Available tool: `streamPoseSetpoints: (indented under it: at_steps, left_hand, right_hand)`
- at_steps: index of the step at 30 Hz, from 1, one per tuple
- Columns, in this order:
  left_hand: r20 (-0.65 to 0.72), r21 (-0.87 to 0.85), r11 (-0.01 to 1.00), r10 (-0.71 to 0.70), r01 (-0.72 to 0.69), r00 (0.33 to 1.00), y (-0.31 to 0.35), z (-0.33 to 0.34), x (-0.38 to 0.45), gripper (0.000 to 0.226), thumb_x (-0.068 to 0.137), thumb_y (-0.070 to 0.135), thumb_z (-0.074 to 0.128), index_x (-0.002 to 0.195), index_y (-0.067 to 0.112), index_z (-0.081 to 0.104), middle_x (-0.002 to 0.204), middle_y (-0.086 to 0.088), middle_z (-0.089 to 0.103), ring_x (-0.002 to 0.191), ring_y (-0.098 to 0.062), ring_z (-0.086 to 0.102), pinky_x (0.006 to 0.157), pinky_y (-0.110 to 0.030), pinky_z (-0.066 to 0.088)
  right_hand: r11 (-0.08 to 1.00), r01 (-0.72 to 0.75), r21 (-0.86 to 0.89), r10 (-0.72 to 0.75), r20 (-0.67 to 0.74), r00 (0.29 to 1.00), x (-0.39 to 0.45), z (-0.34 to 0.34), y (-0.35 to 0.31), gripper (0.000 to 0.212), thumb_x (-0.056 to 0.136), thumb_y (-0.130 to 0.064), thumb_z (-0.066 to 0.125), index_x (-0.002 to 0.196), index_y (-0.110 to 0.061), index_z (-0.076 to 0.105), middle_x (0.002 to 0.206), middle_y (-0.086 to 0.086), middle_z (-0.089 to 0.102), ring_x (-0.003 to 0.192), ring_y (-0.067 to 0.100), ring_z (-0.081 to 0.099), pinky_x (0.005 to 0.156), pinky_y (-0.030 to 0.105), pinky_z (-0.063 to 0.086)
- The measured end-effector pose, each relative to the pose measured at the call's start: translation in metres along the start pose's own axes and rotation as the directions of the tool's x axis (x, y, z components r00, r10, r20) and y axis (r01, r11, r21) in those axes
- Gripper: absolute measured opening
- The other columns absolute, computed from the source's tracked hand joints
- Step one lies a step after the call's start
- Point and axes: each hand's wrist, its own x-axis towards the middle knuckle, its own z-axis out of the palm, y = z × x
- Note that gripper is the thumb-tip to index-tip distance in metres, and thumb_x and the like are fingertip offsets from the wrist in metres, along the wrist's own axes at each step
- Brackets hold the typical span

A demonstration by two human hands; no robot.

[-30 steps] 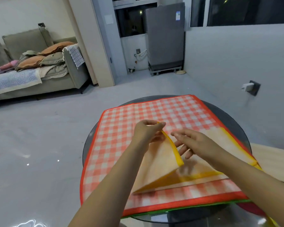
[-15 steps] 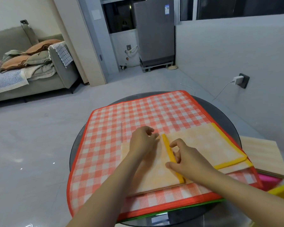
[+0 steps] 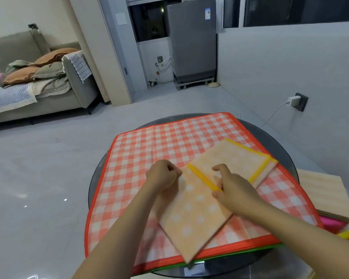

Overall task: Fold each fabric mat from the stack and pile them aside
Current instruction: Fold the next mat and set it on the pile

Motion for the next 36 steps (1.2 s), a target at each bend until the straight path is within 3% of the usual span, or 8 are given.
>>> streamPoseSetpoints:
  at_steps: [4,11,16,18,21,27,30,36]
  left_hand:
    - [0.002,0.005,0.994,-0.108,0.108,0.994,-0.018,-0.016,-0.012,0.026,0.088,0.024,0.061,0.063,0.015,0.062,0.057,0.002,0.060,0.063,-0.019,0.057,0.080,-0.038,0.050]
    - [0.029,0.099,0.972,-0.218,0.214,0.976,-0.042,-0.031,-0.030,0.036,0.086,0.022,0.056,0.051,0.016,0.051,0.049,0.003,0.053,0.054,-0.016,0.048,0.062,-0.026,0.038]
    - [-0.161,0.358,0.930,-0.020,0.077,0.987,-0.034,-0.020,-0.045,0.019,0.091,0.027,0.049,0.103,0.015,0.055,0.103,-0.002,0.060,0.094,-0.021,0.055,0.081,-0.033,0.043]
    - [-0.196,0.408,0.907,0.197,-0.103,0.961,-0.026,-0.004,-0.057,0.035,0.094,0.026,0.041,0.125,0.014,0.048,0.128,-0.004,0.047,0.114,-0.024,0.046,0.094,-0.033,0.036]
    - [-0.036,0.389,0.874,0.330,-0.291,0.943,-0.016,0.020,-0.069,0.068,0.086,0.037,0.009,0.145,0.012,0.031,0.154,-0.008,0.025,0.140,-0.025,0.023,0.115,-0.035,0.015]
    - [0.072,0.464,0.851,0.239,-0.245,0.968,-0.024,0.044,-0.067,0.068,0.088,0.042,-0.003,0.152,0.016,-0.001,0.159,-0.006,-0.010,0.146,-0.021,-0.013,0.117,-0.037,-0.012]
    - [0.057,0.476,0.847,0.241,-0.239,0.969,-0.029,0.046,-0.068,0.080,0.078,0.050,-0.016,0.151,0.019,-0.004,0.158,-0.005,-0.013,0.146,-0.020,-0.015,0.116,-0.035,-0.014]
    - [0.052,0.497,0.852,0.161,-0.165,0.986,-0.045,0.030,-0.069,0.062,0.097,0.045,0.005,0.151,0.016,-0.008,0.158,-0.003,-0.016,0.145,-0.017,-0.017,0.118,-0.039,-0.011]
  right_hand:
    - [0.999,0.008,0.052,-0.005,-0.061,0.998,0.026,0.000,-0.002,0.047,0.088,-0.018,0.059,0.130,-0.027,0.039,0.085,-0.013,0.041,0.106,0.022,0.042,0.091,0.032,0.039]
    - [0.981,0.168,0.096,-0.169,0.010,0.986,0.060,0.017,-0.013,0.025,0.090,-0.016,0.056,0.110,-0.031,0.057,0.098,-0.008,0.050,0.103,0.015,0.045,0.087,0.028,0.040]
    - [0.968,0.239,-0.081,-0.240,0.000,0.971,0.061,0.018,-0.018,0.024,0.093,-0.023,0.054,0.114,-0.032,0.062,0.109,-0.008,0.057,0.109,0.016,0.047,0.092,0.028,0.035]
    - [0.937,0.284,-0.206,-0.301,-0.055,0.952,0.051,0.018,-0.022,0.029,0.096,-0.027,0.046,0.122,-0.031,0.059,0.124,-0.009,0.055,0.117,0.016,0.044,0.097,0.028,0.027]
    - [0.918,0.313,-0.243,-0.332,-0.040,0.943,0.021,0.025,-0.030,0.049,0.097,-0.037,0.020,0.135,-0.025,0.048,0.143,-0.005,0.044,0.133,0.014,0.036,0.108,0.026,0.018]
    - [0.909,0.246,-0.337,-0.194,0.181,0.964,-0.013,0.038,-0.026,0.052,0.101,-0.036,0.010,0.150,-0.022,-0.002,0.158,-0.007,-0.006,0.144,0.006,-0.009,0.115,0.023,-0.010]
    - [0.901,0.244,-0.360,-0.181,0.199,0.963,-0.012,0.038,-0.020,0.054,0.099,-0.042,0.007,0.148,-0.025,-0.009,0.157,-0.008,-0.014,0.141,0.003,-0.016,0.113,0.024,-0.014]
    - [0.891,0.162,-0.424,-0.079,0.206,0.975,-0.010,0.027,-0.006,0.059,0.098,-0.048,0.006,0.148,-0.023,-0.014,0.155,-0.005,-0.021,0.141,0.008,-0.021,0.115,0.029,-0.014]
